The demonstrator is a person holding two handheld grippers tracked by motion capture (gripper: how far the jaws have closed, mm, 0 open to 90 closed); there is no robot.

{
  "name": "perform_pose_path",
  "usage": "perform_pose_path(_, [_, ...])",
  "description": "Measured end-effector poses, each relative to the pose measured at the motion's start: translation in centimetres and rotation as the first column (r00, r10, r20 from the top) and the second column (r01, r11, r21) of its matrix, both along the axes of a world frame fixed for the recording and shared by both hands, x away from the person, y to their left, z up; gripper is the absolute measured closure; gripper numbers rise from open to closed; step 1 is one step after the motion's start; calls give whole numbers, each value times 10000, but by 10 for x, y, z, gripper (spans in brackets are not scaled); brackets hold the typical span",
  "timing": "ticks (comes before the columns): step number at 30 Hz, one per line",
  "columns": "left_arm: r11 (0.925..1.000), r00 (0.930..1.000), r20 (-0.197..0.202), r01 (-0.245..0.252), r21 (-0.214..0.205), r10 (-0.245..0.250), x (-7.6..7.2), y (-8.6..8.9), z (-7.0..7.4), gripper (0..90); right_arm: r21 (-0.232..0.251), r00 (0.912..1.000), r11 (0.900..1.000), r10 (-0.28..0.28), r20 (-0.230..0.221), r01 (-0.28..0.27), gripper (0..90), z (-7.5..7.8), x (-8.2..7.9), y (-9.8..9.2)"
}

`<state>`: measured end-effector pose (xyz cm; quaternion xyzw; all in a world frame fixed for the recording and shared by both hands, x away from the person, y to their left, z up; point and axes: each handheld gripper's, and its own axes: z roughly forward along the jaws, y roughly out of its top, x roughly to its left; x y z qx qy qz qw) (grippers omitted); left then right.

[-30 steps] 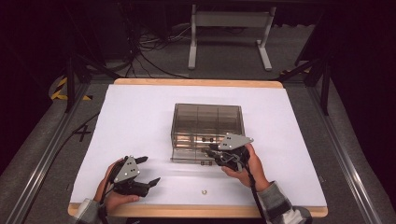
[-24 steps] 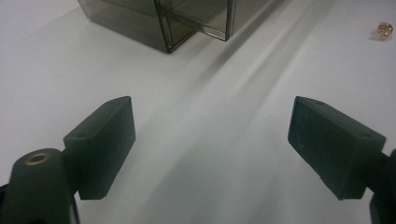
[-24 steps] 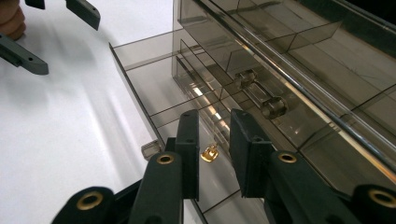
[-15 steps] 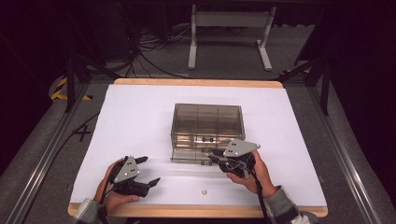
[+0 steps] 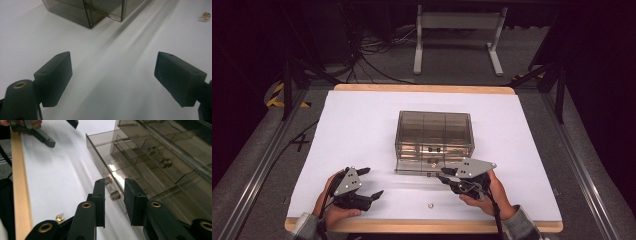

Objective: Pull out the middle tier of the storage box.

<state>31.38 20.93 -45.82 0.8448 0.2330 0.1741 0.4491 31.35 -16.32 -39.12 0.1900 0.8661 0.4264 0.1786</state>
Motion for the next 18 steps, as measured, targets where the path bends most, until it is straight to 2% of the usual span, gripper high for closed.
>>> perform_pose_path(9, [10000,10000,56,1,38,-2,0,0,0,153,-223,9989,9992,329,-335,-337,717,-11,-17,-4])
perform_pose_path(12, [10000,10000,48,-1,45,0,0,0,0,154,-215,9970,9979,594,-489,-605,702,-16,-21,-3])
perform_pose_path(14, [10000,10000,40,2,44,-2,0,0,0,154,-342,9934,9943,985,-596,-1006,693,-23,-24,0])
perform_pose_path(18, [10000,10000,56,14,47,-14,0,0,0,154,-435,9875,9896,1328,-851,-1368,683,-33,-27,4])
